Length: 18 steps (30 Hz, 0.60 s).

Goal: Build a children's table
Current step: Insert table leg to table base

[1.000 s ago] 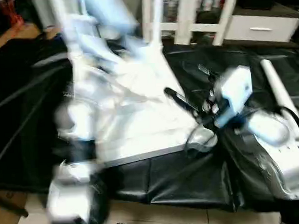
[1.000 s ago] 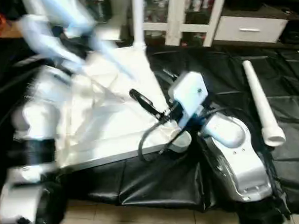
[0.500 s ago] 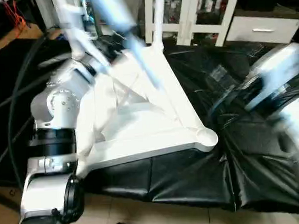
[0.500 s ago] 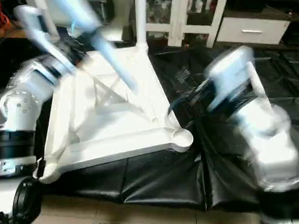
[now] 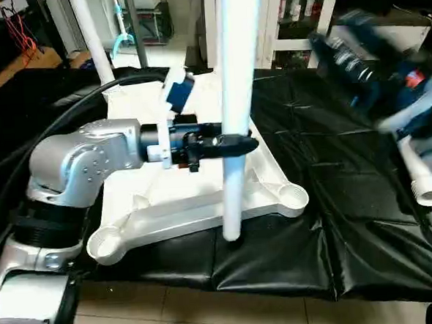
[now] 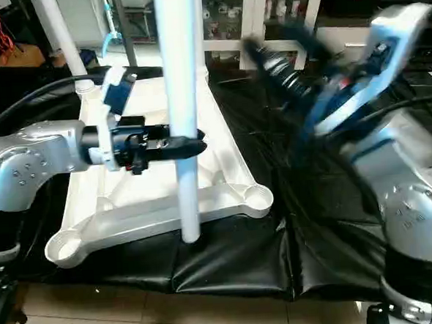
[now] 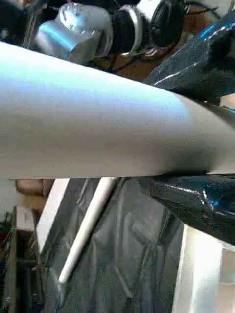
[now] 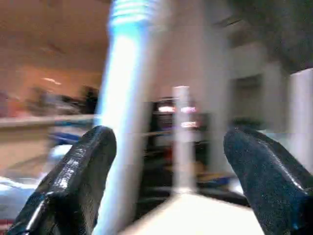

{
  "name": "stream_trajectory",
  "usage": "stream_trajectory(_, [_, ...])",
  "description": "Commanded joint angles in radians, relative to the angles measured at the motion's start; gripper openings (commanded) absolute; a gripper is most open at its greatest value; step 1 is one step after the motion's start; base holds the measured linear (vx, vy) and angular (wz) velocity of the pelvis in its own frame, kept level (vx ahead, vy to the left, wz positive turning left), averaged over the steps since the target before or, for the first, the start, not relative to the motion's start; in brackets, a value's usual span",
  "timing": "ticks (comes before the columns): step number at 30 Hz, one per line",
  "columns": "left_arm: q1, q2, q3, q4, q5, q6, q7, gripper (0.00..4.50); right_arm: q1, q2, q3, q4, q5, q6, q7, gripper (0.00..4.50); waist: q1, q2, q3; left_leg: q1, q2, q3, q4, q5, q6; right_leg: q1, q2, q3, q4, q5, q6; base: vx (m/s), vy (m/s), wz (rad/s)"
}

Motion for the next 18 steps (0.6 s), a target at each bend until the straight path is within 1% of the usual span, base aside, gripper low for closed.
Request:
stream_trajectory(1, [-0.023,-0.007,-0.021,-0.027,0.016,-0.015,0.007,1.7,-0.04,-0.001,-0.002,-0.007,0.122,0.058,-0.012,3.92,-0.004,-0.008,-0.073,0.05,0.019,-0.028,-0.081,-0.39,-0.099,0.012,-0.024,0.006,-0.086,-0.388,-0.149,0.0,0.0,0.0])
stream_trajectory(2, [-0.023,-0.007,-0.021,-0.027,0.016,-0.015,0.007,1.7,-0.04,-0.001,-0.002,-0.007,0.122,0.058,-0.012,3.92,-0.004,-0.008,-0.072,0.048,0.019,-0.028,-0.082,-0.392,-0.101,0.012,-0.024,0.006,-0.087,-0.396,-0.143,0.0,0.0,0.0])
stream_trajectory(3, [-0.021,-0.013,-0.025,-0.029,0.024,-0.024,0.002,1.7,-0.06,-0.003,-0.004,0.006,0.154,0.09,-0.015,3.92,-0.005,-0.013,-0.072,0.047,0.018,-0.027,-0.082,-0.39,-0.103,0.012,-0.024,0.006,-0.088,-0.406,-0.136,0.0,0.0,0.0])
stream_trajectory(5, [-0.008,-0.016,-0.038,-0.054,0.03,-0.029,-0.013,1.7,-0.102,-0.011,-0.004,0.045,0.145,0.139,0.005,4.26,-0.006,-0.012,-0.07,0.047,0.017,-0.029,-0.083,-0.395,-0.111,0.009,-0.027,0.006,-0.093,-0.451,-0.117,0.0,0.0,0.0])
stream_trajectory(6, [-0.008,-0.016,-0.038,-0.054,0.03,-0.029,-0.013,1.7,-0.102,-0.011,-0.004,0.045,0.145,0.139,0.005,4.26,-0.006,-0.012,-0.07,0.047,0.017,-0.029,-0.083,-0.396,-0.114,0.008,-0.028,0.006,-0.094,-0.459,-0.114,0.0,0.0,0.0])
stream_trajectory(7, [-0.002,-0.012,-0.049,-0.067,0.037,-0.032,-0.022,1.7,-0.126,-0.015,-0.005,0.073,0.134,0.159,-0.003,4.29,-0.006,-0.023,-0.07,0.046,0.018,-0.028,-0.083,-0.393,-0.115,0.007,-0.029,0.007,-0.097,-0.468,-0.107,0.0,0.0,0.0])
stream_trajectory(8, [0.004,-0.01,-0.057,-0.079,0.044,-0.034,-0.027,1.7,-0.156,-0.029,-0.003,0.11,0.149,0.183,-0.025,4.4,-0.006,-0.017,-0.07,0.046,0.018,-0.031,-0.083,-0.386,-0.117,0.006,-0.03,0.006,-0.095,-0.471,-0.108,0.0,0.0,0.0])
stream_trajectory(9, [0.005,-0.01,-0.057,-0.079,0.044,-0.033,-0.027,1.7,-0.159,-0.031,-0.002,0.113,0.153,0.186,-0.028,4.4,-0.007,-0.018,-0.07,0.045,0.017,-0.03,-0.083,-0.383,-0.122,0.007,-0.03,0.005,-0.094,-0.469,-0.105,0.0,0.0,0.0])
stream_trajectory(10, [0.006,-0.01,-0.058,-0.081,0.045,-0.033,-0.027,1.7,-0.165,-0.036,-0.001,0.121,0.164,0.191,-0.035,4.46,-0.006,-0.017,-0.069,0.048,0.016,-0.028,-0.082,-0.388,-0.122,0.003,-0.028,0.006,-0.097,-0.469,-0.101,0.0,0.0,0.0])
stream_trajectory(12, [0.006,-0.011,-0.057,-0.084,0.044,-0.032,-0.024,1.7,-0.175,-0.048,0.007,0.137,0.176,0.203,-0.057,4.5,-0.006,-0.018,-0.07,0.047,0.016,-0.028,-0.081,-0.39,-0.12,0.002,-0.028,0.007,-0.097,-0.471,-0.098,0.0,0.0,0.0])
stream_trajectory(13, [0.01,-0.011,-0.058,-0.09,0.049,-0.036,-0.025,1.7,-0.186,-0.055,0.011,0.161,0.176,0.226,-0.091,4.5,-0.007,-0.034,-0.071,0.043,0.016,-0.026,-0.081,-0.371,-0.113,0.005,-0.028,0.007,-0.097,-0.462,-0.097,0.0,0.0,0.0])
stream_trajectory(14, [0.01,-0.011,-0.058,-0.09,0.049,-0.036,-0.025,1.7,-0.186,-0.055,0.011,0.161,0.176,0.226,-0.091,4.5,-0.004,-0.026,-0.072,0.044,0.016,-0.027,-0.081,-0.356,-0.114,0.005,-0.029,0.007,-0.094,-0.457,-0.099,0.0,0.0,0.0])
stream_trajectory(15, [0.014,-0.01,-0.058,-0.094,0.053,-0.037,-0.027,1.7,-0.193,-0.057,0.011,0.174,0.169,0.242,-0.109,4.5,-0.005,-0.024,-0.072,0.046,0.016,-0.026,-0.08,-0.359,-0.115,0.002,-0.029,0.008,-0.094,-0.455,-0.1,0.0,0.0,0.0])
stream_trajectory(16, [0.021,-0.009,-0.059,-0.104,0.059,-0.04,-0.03,1.7,-0.201,-0.059,0.01,0.196,0.162,0.271,-0.132,4.5,-0.006,-0.025,-0.072,0.041,0.016,-0.028,-0.081,-0.345,-0.117,0.005,-0.028,0.007,-0.091,-0.437,-0.1,0.0,0.0,0.0])
stream_trajectory(17, [0.021,-0.009,-0.059,-0.105,0.059,-0.04,-0.031,1.7,-0.201,-0.059,0.01,0.197,0.162,0.272,-0.133,4.5,-0.005,-0.026,-0.073,0.04,0.016,-0.026,-0.082,-0.339,-0.117,0.006,-0.027,0.007,-0.09,-0.423,-0.099,0.0,0.0,0.0])
stream_trajectory(18, [0.021,-0.009,-0.059,-0.105,0.059,-0.04,-0.031,1.7,-0.201,-0.059,0.01,0.197,0.162,0.272,-0.133,4.5,-0.005,-0.026,-0.073,0.041,0.016,-0.025,-0.082,-0.341,-0.117,0.004,-0.027,0.008,-0.091,-0.419,-0.099,0.0,0.0,0.0])
